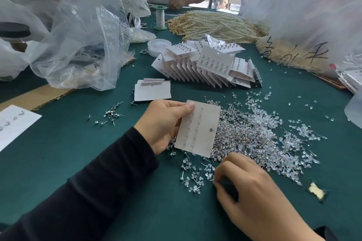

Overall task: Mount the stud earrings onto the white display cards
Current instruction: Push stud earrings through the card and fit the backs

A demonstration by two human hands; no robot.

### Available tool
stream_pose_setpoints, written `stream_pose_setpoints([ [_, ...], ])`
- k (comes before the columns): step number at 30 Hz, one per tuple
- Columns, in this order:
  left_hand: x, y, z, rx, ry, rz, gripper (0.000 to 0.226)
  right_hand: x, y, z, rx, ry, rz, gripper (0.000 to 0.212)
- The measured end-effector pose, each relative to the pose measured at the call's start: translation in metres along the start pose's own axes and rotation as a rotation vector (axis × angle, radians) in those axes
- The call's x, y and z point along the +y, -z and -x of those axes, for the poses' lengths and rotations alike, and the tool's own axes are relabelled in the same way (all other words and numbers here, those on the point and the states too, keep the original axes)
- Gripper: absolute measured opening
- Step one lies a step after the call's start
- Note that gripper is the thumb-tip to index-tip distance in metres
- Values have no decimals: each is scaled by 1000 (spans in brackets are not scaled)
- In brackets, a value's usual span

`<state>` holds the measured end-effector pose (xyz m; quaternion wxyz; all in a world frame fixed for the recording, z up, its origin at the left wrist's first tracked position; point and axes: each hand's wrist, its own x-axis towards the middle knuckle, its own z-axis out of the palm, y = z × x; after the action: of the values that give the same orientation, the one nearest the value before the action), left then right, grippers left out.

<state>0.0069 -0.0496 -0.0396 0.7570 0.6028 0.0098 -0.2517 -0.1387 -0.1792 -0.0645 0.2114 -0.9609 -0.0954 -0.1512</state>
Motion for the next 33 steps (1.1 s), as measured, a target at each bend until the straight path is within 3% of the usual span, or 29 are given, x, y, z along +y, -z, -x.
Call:
stream_pose_setpoints([
  [2, -2, -1, 0, 25, -37, -60, 9, -2, 3, -2, 35, 3, 29, 8],
  [9, -6, -4, 3, 11, -164, -300, 15, 5, 34, -22, 198, -150, -250, 13],
  [13, -7, -4, 4, 12, -185, -331, 20, 6, 38, -29, 175, -191, -431, 15],
  [16, -8, -5, 5, 10, -189, -342, 21, 5, 40, -33, 150, -179, -384, 13],
  [21, -10, -5, 6, 7, -216, -411, 20, 8, 42, -23, -47, -119, -175, 26],
  [27, -12, -9, 10, -35, -322, -587, 26, 1, 27, -49, 420, -41, -189, 5],
  [33, -12, -11, 13, -49, -379, -615, 24, 3, 0, -65, 464, -86, -238, 10],
])
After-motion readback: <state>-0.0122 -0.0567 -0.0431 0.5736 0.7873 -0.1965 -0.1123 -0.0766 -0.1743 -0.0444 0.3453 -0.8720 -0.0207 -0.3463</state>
